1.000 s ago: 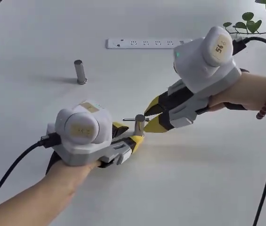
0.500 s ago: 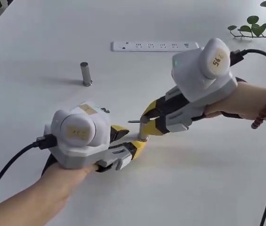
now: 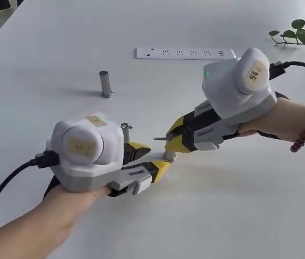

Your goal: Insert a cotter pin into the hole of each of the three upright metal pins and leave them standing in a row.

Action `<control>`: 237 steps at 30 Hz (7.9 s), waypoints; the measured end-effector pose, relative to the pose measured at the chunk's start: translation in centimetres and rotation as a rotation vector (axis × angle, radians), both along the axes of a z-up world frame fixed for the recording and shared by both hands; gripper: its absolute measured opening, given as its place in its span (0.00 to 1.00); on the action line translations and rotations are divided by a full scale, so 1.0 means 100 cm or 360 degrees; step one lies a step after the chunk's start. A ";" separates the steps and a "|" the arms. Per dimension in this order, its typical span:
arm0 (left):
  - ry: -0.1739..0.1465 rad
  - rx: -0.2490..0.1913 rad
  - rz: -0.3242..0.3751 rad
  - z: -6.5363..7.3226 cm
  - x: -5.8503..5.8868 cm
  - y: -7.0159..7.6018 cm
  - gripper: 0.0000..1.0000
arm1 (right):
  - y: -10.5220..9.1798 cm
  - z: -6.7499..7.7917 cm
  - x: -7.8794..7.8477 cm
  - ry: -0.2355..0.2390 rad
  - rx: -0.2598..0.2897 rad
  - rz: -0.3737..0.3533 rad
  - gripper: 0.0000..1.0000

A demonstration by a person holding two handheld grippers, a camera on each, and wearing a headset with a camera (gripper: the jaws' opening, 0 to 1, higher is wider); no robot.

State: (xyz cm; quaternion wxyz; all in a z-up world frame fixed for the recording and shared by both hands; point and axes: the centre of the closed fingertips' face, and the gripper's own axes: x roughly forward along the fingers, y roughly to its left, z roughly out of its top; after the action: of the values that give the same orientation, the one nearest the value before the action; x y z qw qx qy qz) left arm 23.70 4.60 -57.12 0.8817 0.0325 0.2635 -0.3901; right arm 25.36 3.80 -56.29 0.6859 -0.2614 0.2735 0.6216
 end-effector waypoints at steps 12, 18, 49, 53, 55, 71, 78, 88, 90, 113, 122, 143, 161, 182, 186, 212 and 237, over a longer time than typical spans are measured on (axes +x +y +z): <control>-0.0031 -0.0046 0.0022 0.010 0.000 0.006 0.28 | -0.001 0.000 0.004 -0.0022 -0.0045 0.0028 0.08; -0.0039 -0.0042 0.0009 0.012 -0.004 0.010 0.30 | 0.002 0.005 0.010 -0.0039 -0.0040 0.0031 0.08; -0.0039 -0.0124 -0.0021 0.024 -0.027 0.031 0.42 | 0.008 0.000 0.031 -0.0017 -0.0069 0.0049 0.08; -0.0041 -0.0125 -0.0017 0.025 -0.027 0.033 0.42 | 0.006 0.001 0.034 -0.0002 -0.0059 0.0042 0.08; -0.0043 -0.0127 -0.0012 0.026 -0.028 0.034 0.42 | 0.006 0.001 0.034 0.0011 -0.0052 0.0040 0.09; -0.0047 -0.0125 -0.0022 0.028 -0.033 0.036 0.44 | 0.008 0.004 0.032 0.0107 0.0019 -0.0020 0.18; -0.0053 -0.0116 -0.0032 0.030 -0.033 0.039 0.44 | 0.008 0.016 0.034 0.0142 0.0082 -0.0065 0.21; -0.0072 -0.0143 0.0020 0.040 -0.036 0.044 0.48 | 0.024 0.040 0.057 0.0179 0.0258 -0.0227 0.29; -0.0076 -0.0144 0.0046 0.041 -0.036 0.047 0.49 | 0.029 0.043 0.064 0.0181 0.0302 -0.0262 0.29; -0.0118 -0.0144 0.0188 0.050 -0.038 0.071 0.54 | 0.093 0.048 0.114 0.0038 0.0542 -0.0493 0.32; -0.0114 -0.0192 0.0229 0.051 -0.040 0.075 0.60 | 0.114 0.034 0.158 0.0026 0.0600 -0.0610 0.34; -0.0120 -0.0102 0.0274 0.037 -0.039 0.087 0.57 | 0.138 -0.001 0.179 0.0064 0.0549 -0.0619 0.21; -0.0108 -0.0079 0.0259 0.036 -0.042 0.085 0.56 | 0.142 -0.004 0.188 -0.0024 0.0472 -0.0593 0.09; -0.0121 -0.0089 0.0224 0.042 -0.040 0.072 0.56 | 0.096 -0.001 0.188 -0.0067 0.0407 -0.0629 0.08; -0.0129 -0.0089 0.0219 0.044 -0.039 0.070 0.56 | 0.080 0.002 0.186 -0.0078 0.0400 -0.0645 0.08; -0.0165 -0.0131 0.0206 0.061 -0.041 0.053 0.57 | -0.024 0.003 0.128 -0.0116 0.0324 -0.0769 0.08; -0.0207 -0.0099 0.0229 0.071 -0.047 0.057 0.56 | -0.049 0.009 0.044 -0.0099 0.0293 -0.0612 0.08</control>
State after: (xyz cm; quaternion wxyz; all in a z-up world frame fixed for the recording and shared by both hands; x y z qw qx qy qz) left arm 19.04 10.31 -50.06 0.9232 0.0114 0.1953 -0.3307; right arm 29.80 -1.11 -55.35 0.8210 -0.1596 0.2392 0.4932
